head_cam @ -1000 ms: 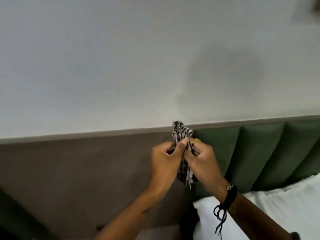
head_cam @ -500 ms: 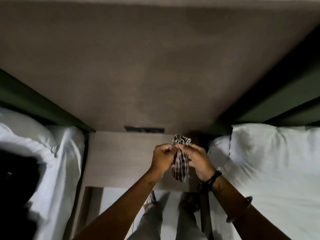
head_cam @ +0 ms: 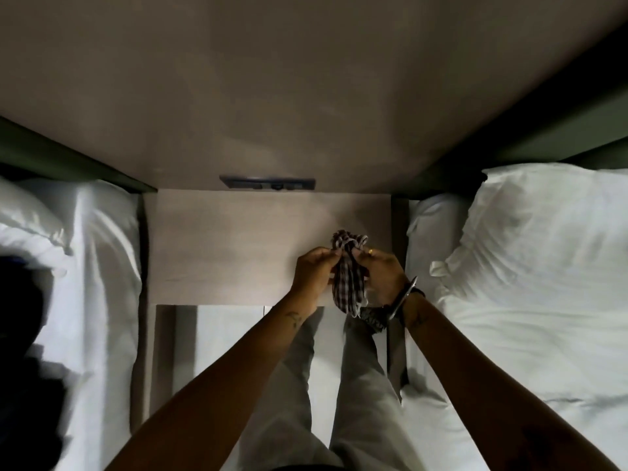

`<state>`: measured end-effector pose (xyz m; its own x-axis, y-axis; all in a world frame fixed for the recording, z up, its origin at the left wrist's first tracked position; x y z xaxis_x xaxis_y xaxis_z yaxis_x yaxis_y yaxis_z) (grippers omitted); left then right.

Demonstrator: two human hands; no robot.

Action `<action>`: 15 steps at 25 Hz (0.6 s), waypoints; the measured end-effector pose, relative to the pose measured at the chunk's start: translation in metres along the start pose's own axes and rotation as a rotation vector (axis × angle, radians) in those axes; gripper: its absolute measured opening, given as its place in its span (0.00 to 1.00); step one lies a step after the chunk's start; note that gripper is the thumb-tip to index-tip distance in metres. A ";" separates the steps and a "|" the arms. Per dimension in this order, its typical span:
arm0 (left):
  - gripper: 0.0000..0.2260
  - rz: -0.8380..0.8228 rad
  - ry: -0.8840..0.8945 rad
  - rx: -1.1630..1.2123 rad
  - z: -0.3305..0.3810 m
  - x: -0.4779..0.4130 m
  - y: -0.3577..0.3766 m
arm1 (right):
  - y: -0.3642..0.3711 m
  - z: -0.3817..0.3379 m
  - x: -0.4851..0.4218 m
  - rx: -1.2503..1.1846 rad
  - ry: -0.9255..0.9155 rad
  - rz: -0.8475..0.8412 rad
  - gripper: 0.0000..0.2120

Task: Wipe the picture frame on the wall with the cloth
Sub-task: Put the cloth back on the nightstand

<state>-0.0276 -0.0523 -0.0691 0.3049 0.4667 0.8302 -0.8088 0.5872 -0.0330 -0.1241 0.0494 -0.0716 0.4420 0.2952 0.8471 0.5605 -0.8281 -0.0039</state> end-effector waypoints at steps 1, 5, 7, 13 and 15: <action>0.07 0.001 -0.013 0.033 -0.004 -0.008 0.001 | -0.006 0.004 -0.008 -0.039 0.039 0.039 0.13; 0.07 -0.017 -0.149 0.218 -0.040 -0.051 0.002 | -0.029 0.040 -0.051 -0.229 0.227 0.102 0.18; 0.07 -0.049 -0.212 0.276 -0.059 -0.075 0.006 | -0.036 0.062 -0.072 -0.298 0.370 0.086 0.22; 0.21 -0.056 -0.365 0.149 -0.134 -0.164 0.010 | -0.045 0.122 -0.161 -0.280 0.444 -0.014 0.37; 0.23 -0.113 -0.383 0.058 -0.153 -0.190 0.011 | -0.039 0.131 -0.187 0.000 0.348 -0.087 0.29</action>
<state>-0.0180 -0.0332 -0.3122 0.1932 0.1146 0.9744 -0.8111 0.5775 0.0929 -0.1368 0.0890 -0.2990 0.1276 0.1846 0.9745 0.5860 -0.8067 0.0760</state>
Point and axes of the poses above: each hand's wrist, its own x-axis away from the middle knuckle, its own y-axis out of the palm, z = x × y, the point moved 8 cm from there along -x, towards the middle knuckle, and after that the axes turned 7 degrees about z, right-handed, at the moved point
